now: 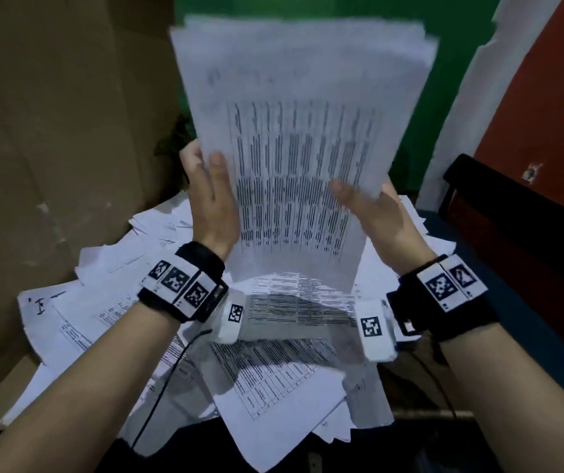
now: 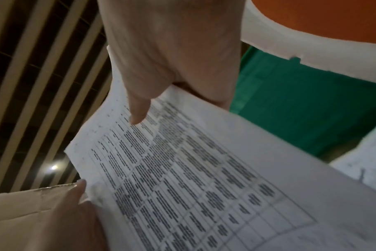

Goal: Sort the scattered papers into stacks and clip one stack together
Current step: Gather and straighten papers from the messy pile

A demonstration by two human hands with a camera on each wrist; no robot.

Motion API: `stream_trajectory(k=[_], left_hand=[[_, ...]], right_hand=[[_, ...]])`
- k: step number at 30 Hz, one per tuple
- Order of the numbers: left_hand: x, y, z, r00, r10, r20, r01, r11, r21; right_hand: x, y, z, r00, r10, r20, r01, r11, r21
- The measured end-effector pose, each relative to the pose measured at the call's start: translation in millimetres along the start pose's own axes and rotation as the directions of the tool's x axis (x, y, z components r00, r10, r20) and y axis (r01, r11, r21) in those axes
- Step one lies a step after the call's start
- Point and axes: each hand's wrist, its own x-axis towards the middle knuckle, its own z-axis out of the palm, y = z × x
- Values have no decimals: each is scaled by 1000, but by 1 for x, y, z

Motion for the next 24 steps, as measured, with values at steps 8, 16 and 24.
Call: stream_trajectory(k=[8,16,24], left_hand=[[3,11,16,998,-17,-55,14,998,-57],[-45,-65,0,561,-775,289,745,626,231],[-49,-110,-98,367,-905,-215,925,330,191]], right_hand=[[10,5,13,986,15,-163,0,996,92],[-13,90,8,850,484,-208,-469,875,122],[-25,153,-21,551,806,-217,-760,592,268]])
